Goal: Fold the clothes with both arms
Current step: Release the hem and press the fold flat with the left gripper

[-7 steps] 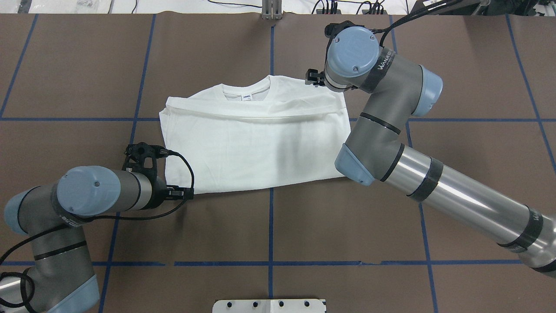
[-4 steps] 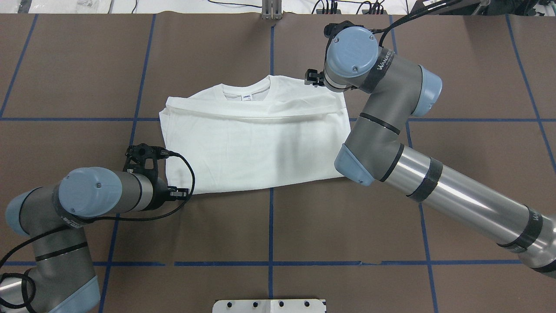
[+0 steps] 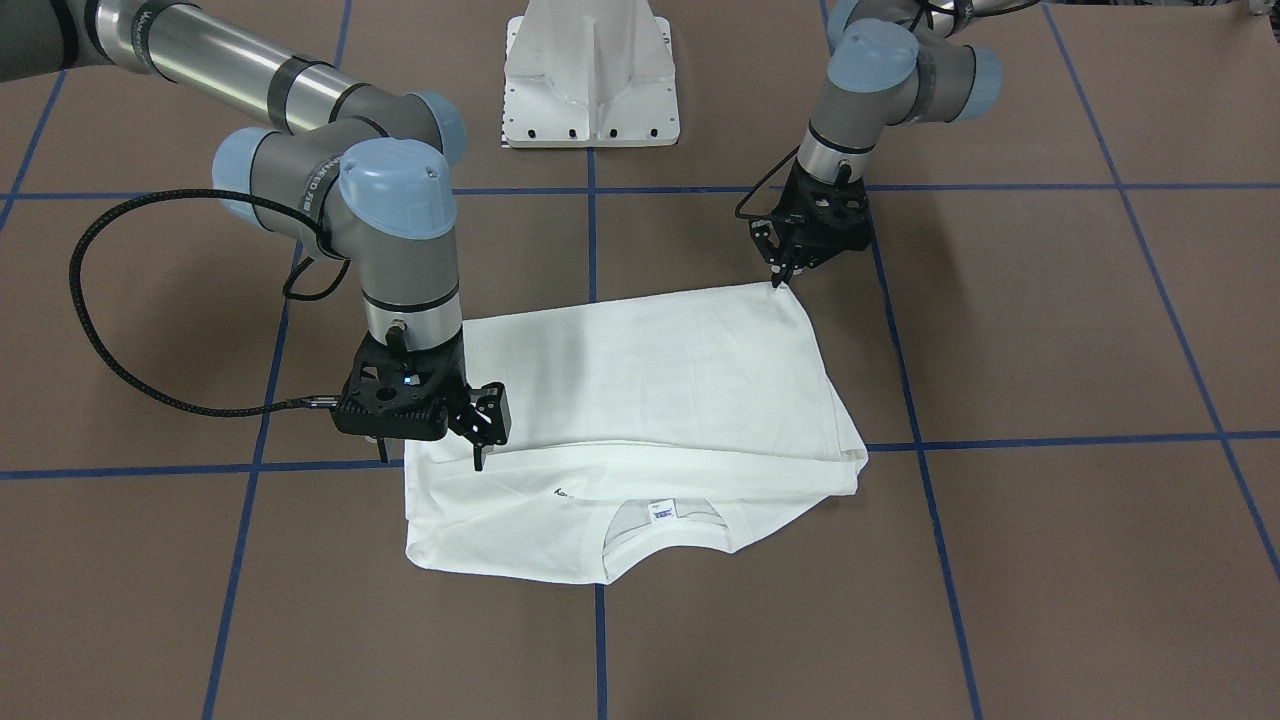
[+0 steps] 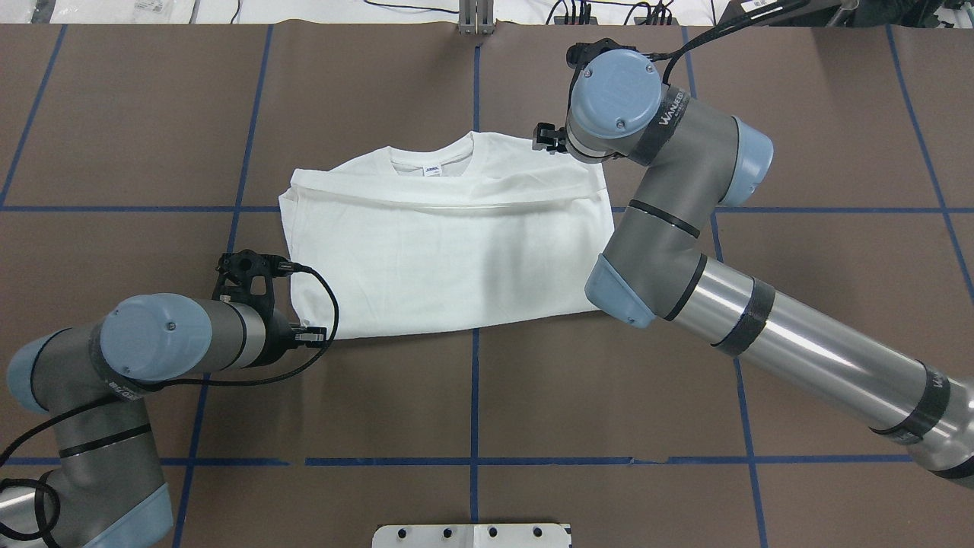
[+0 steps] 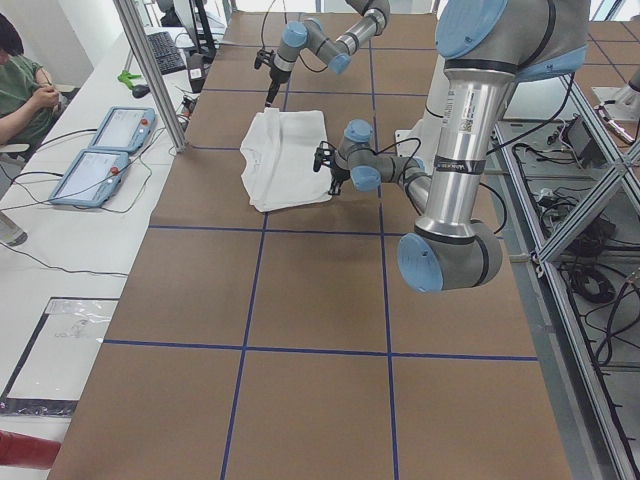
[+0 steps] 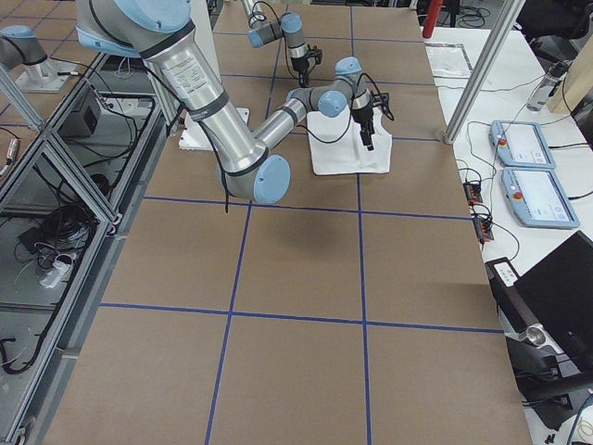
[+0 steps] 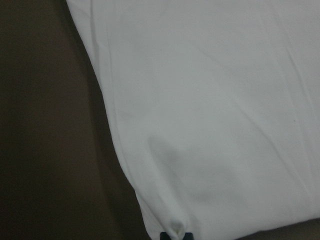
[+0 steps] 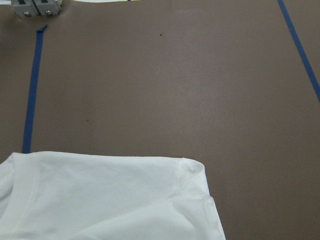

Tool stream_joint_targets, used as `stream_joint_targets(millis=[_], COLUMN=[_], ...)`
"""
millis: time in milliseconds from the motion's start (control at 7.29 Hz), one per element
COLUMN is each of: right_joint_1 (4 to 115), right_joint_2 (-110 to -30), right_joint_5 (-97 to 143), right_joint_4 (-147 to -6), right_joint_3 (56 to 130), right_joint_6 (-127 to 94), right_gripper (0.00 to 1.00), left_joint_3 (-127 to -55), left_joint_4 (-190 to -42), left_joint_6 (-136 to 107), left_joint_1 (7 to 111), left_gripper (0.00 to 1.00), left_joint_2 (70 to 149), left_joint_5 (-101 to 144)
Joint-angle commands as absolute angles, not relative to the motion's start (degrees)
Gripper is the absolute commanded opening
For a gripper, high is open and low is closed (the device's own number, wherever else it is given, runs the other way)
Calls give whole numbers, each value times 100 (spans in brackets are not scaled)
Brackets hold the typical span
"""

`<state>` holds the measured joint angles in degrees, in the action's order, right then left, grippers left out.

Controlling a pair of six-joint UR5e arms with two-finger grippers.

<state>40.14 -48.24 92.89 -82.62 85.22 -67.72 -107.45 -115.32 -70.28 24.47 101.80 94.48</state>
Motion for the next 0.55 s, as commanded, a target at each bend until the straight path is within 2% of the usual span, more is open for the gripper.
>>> stream_joint_targets(millis=[0, 274, 411], right_joint_1=[3990, 3973, 3964], right_joint_2=[-4816, -4816, -4825], right_joint_5=[9281, 9281, 9281], right_joint_4=[-8253, -8253, -8253], right_joint_3=[8525, 8534, 8569], right_joint_6=[-6785, -6820, -6846], right_gripper=[100, 100, 100], left_joint_3=[-10810, -10741, -10375], left_joint_4=[-11522, -11540, -11566], left_joint_6=[-6700, -5281, -4673], left_joint_1=[2531, 3335, 3905], left_gripper=[0, 0, 0], left_joint_2=[9969, 9844, 9861], left_joint_5=[9439, 9431, 9439])
